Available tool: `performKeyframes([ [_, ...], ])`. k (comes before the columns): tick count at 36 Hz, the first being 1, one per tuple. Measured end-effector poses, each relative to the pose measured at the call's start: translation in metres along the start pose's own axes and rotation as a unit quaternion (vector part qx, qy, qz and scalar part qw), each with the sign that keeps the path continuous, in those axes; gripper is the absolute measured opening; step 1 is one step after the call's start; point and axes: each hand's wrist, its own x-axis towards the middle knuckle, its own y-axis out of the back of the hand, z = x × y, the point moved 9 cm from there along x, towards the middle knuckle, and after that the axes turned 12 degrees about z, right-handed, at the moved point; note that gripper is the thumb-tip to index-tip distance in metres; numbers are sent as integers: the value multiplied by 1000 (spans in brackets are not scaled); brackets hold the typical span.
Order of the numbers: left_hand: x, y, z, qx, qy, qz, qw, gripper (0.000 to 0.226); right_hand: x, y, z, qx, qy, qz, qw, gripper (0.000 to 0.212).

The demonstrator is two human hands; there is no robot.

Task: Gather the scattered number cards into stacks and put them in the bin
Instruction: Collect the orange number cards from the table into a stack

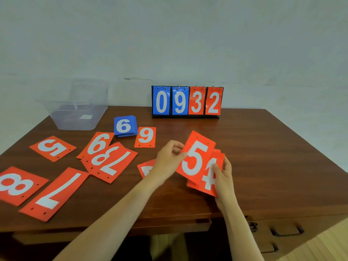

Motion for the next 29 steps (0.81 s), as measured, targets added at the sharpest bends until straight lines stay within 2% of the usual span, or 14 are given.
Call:
performKeyframes([
  [3, -9, -8, 5, 30, -56, 10, 998, 11, -5, -3, -8, 16, 5, 3, 1000, 40],
  [8, -20, -19, 4, 62, -84, 19, 994, 11, -7, -7, -13, 29, 14, -8, 999, 51],
  [10, -19, -21, 1, 69, -78, 10, 995, 11, -7, -9, -14, 7, 33, -11, 999, 64],
  [13, -7, -23, -14, 102, -38, -27, 994, 23, -5, -11, -13, -10, 49, -11, 999, 70],
  [16, 17, -2, -31, 149, -15, 9, 989, 36, -2, -8, -12, 1, 40, 4, 999, 71],
  [18, 32, 15, -47, 233, -4, 20, 972, 48, -5, -6, -18, 0, 46, 21, 999, 68],
  [22, 45, 30, -79, 420, 36, -81, 903, 77, -10, -9, -28, -3, 53, 11, 999, 64],
  [29, 46, 37, -92, 421, 85, -108, 896, 83, -6, -12, -16, -19, 48, 16, 999, 65],
])
